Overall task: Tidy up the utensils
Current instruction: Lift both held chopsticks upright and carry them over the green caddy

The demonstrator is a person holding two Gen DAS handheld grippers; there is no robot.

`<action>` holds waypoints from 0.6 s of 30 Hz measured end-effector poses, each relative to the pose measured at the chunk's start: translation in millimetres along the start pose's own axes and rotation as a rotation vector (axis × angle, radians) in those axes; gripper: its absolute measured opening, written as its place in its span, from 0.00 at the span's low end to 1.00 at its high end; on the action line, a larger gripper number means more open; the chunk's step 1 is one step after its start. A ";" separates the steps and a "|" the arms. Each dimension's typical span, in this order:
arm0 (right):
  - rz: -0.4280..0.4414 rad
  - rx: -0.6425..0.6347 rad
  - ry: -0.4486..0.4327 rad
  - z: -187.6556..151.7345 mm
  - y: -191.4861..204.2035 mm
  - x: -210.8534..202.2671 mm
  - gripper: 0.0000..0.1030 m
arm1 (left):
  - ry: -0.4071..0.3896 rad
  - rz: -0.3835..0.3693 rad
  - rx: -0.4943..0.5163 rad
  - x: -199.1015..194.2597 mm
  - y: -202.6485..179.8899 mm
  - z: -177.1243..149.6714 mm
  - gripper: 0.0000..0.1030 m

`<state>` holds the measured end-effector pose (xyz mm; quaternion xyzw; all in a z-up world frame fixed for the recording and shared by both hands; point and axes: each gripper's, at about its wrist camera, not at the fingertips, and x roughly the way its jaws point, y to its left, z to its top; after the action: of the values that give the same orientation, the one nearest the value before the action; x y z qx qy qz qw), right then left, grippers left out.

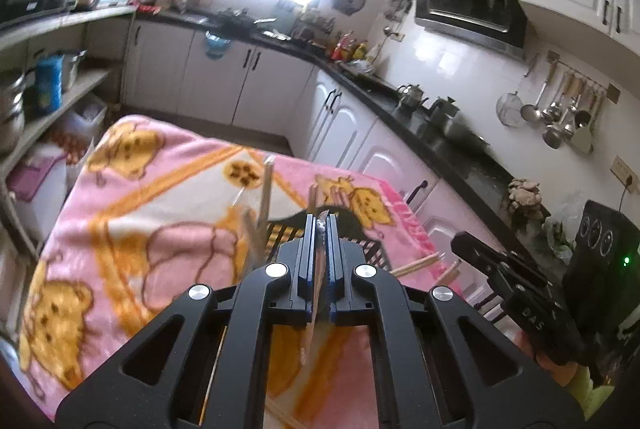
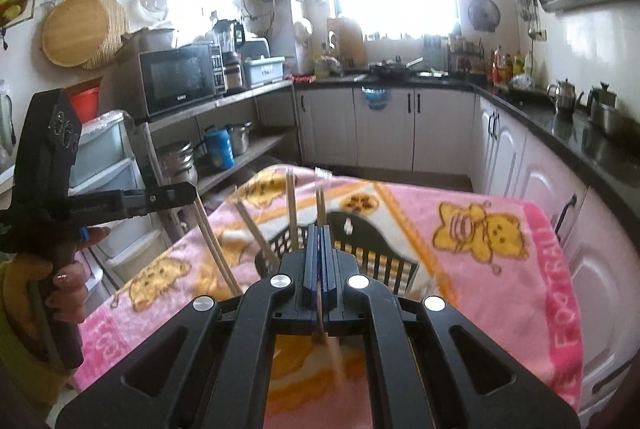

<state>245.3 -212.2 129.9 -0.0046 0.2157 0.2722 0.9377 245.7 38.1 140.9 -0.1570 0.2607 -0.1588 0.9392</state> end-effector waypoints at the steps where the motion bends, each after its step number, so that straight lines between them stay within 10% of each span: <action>1: -0.001 -0.002 -0.008 4.1 -1.0 -0.6 0.01 | -0.006 -0.003 0.010 -0.7 -3.8 3.7 0.00; 18: -0.031 -0.006 -0.158 86.1 -21.2 -4.7 0.01 | -0.103 -0.019 0.103 13.6 -49.8 61.5 0.00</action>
<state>287.2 -221.8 207.5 0.0109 0.1402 0.2578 0.9559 279.2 1.1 203.8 -0.1191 0.2022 -0.1724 0.9567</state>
